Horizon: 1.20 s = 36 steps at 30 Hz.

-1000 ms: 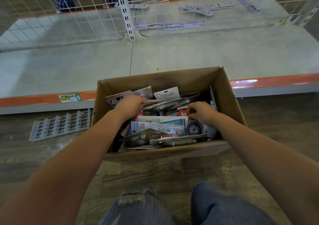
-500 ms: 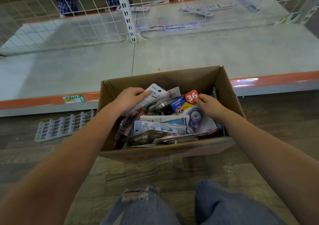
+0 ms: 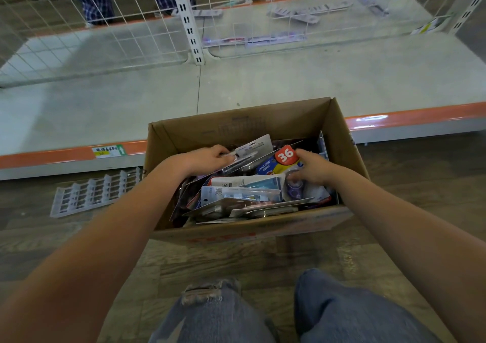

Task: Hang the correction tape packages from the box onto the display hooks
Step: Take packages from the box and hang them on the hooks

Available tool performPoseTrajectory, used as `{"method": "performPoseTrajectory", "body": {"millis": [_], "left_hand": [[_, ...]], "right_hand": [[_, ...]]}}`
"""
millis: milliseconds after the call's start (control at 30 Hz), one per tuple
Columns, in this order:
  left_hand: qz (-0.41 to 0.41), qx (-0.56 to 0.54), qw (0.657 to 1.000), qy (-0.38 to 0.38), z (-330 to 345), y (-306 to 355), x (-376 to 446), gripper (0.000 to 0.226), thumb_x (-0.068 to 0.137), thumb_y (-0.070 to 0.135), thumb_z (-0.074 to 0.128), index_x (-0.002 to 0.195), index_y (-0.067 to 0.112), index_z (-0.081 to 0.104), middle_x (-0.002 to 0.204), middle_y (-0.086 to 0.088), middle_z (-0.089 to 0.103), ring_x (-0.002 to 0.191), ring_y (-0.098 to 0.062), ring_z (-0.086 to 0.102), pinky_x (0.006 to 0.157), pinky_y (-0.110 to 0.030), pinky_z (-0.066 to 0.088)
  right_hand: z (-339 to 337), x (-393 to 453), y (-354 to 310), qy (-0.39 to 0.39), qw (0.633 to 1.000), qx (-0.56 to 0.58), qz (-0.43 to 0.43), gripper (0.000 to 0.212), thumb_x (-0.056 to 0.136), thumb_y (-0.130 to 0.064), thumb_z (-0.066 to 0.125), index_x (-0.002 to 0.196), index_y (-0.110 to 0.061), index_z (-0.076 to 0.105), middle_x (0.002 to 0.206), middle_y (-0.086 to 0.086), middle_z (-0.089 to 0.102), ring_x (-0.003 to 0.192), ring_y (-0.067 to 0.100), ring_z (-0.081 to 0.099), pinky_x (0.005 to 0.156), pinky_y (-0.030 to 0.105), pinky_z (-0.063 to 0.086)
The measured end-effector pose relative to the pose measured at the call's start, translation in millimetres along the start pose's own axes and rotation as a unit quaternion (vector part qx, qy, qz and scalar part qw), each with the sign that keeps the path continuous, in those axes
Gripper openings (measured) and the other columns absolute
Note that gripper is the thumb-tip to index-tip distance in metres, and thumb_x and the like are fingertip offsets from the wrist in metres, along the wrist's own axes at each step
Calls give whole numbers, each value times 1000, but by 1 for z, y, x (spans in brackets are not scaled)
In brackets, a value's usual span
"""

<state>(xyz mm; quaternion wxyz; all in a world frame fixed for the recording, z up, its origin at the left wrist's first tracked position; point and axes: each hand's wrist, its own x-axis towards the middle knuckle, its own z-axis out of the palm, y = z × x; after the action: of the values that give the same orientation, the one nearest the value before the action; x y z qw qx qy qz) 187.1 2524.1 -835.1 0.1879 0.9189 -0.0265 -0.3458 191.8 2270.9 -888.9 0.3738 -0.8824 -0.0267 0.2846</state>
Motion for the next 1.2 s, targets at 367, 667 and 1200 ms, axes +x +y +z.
{"method": "performPoseTrajectory", "body": {"millis": [367, 667, 1200], "left_hand": [[13, -58, 998, 31, -1, -4, -5, 43, 95, 42, 50, 130, 19, 42, 122, -3, 53, 98, -14, 53, 83, -28, 47], [-6, -224, 973, 52, -10, -10, -10, 38, 81, 39, 71, 111, 19, 58, 98, 0, 69, 82, -16, 69, 64, -25, 53], [26, -604, 794, 59, -67, -1, -33, 17, 97, 11, 48, 110, 15, 58, 86, -8, 74, 73, -20, 72, 57, -31, 57]], "right_hand": [[-9, -11, -9, 64, 989, 119, -67, 34, 86, -15, 66, 117, -10, 53, 113, 5, 61, 102, 17, 59, 85, 28, 50], [-15, -4, -10, 112, 971, 198, -80, 29, 86, -19, 67, 111, -16, 53, 101, -4, 62, 91, 10, 60, 81, 26, 48], [-84, -10, -73, 41, 920, 389, -1, 36, 80, -23, 69, 112, -9, 58, 102, 7, 71, 92, 27, 68, 93, 49, 50]]}}
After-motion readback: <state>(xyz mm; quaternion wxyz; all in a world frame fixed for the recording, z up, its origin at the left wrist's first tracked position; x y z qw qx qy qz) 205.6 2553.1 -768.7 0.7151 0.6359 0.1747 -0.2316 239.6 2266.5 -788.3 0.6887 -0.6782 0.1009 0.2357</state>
